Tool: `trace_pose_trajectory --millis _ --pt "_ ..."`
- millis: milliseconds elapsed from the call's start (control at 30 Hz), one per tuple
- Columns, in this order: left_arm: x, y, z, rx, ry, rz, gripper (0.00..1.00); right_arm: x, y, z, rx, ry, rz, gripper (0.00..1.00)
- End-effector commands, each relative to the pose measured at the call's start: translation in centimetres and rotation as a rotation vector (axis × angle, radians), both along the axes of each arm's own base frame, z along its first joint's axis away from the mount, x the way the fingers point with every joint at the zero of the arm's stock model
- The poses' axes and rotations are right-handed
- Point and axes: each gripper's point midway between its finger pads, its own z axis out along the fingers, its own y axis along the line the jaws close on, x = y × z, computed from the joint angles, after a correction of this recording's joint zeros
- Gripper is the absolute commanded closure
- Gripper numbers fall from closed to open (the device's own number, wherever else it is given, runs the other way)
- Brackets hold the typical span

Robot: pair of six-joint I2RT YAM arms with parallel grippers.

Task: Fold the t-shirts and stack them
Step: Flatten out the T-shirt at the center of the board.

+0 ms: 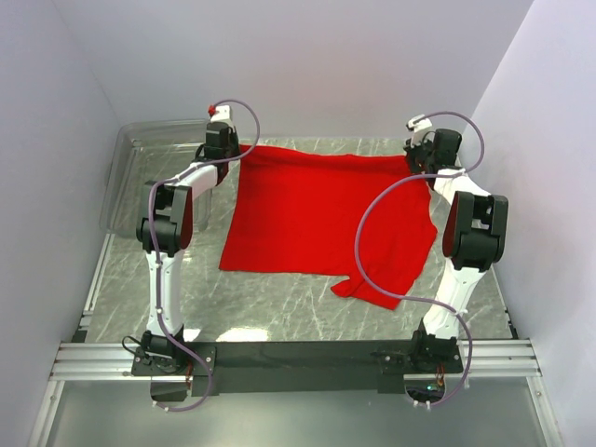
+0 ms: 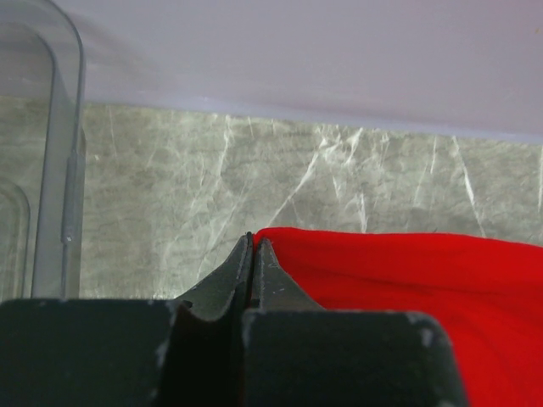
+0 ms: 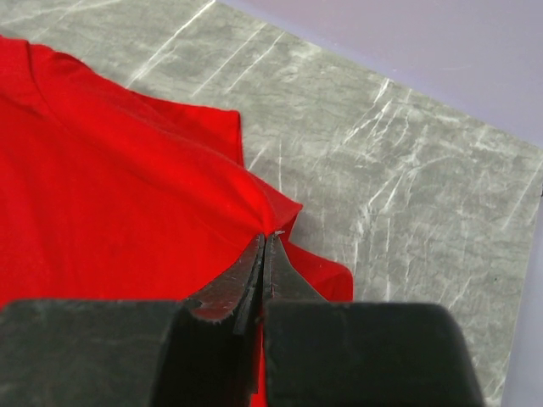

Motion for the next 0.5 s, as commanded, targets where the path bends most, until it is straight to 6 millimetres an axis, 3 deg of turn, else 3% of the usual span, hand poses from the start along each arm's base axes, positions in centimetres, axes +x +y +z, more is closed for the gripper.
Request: trace_pose_trajectory --millis 0,200,467 --pt "0.0 0.3 3.5 0.007 -0.069 -0.018 0.99 0.0 -0.2 2.7 -0.02 -0.05 0.024 1.0" --pt "-0.3 0.4 2.4 0.023 -0.041 -0.017 0.99 -0.4 0.2 2.1 -0.019 -0.028 0.054 1.0" --pt "-1.1 0.7 2.3 0.038 -0.036 -0.019 0.99 -0.5 -0.5 1.7 -0.038 -0.019 0.038 1.0"
